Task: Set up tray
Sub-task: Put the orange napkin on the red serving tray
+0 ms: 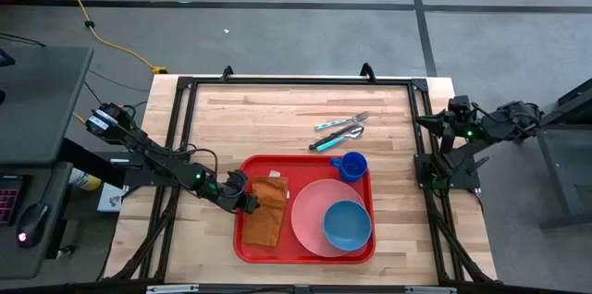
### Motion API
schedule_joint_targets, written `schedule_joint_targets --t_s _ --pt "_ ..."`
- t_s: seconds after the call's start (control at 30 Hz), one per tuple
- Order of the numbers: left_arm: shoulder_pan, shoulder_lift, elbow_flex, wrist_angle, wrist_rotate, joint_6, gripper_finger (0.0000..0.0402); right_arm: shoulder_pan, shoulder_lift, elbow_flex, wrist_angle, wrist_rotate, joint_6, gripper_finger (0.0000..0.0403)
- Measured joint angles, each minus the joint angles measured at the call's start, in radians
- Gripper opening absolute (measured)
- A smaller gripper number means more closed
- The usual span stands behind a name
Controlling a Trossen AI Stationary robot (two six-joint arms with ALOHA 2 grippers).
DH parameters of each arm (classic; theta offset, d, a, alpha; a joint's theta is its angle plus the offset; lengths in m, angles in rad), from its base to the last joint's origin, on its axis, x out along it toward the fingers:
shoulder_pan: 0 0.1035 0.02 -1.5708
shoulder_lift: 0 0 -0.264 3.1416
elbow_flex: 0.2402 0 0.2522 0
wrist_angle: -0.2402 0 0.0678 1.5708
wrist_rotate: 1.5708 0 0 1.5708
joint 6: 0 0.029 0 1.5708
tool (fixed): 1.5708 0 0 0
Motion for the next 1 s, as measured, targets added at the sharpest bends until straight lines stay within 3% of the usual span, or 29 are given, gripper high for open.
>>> schedule_joint_targets --t_s 0.3,0.5,0.7,1.0 --pt "0.0 0.0 0.01 -0.015 -0.043 -0.027 0.0261 0.0 0.0 0.0 0.0 -0.011 0.0 0.0002" --pt "0.0 -0.003 0.01 0.006 -0.08 -0.076 0.0312 0.0 0.0 0.0 0.0 -0.024 0.0 0.0002" --pt "0.001 -0.059 0.01 0.014 -0.187 -0.083 0.0317 0.0 0.0 0.0 0.0 -0.024 0.0 0.0002" --pt "0.006 -0.152 0.01 -0.19 -0.2 -0.068 0.0286 0.0 0.0 0.0 0.0 -0.024 0.0 0.0002"
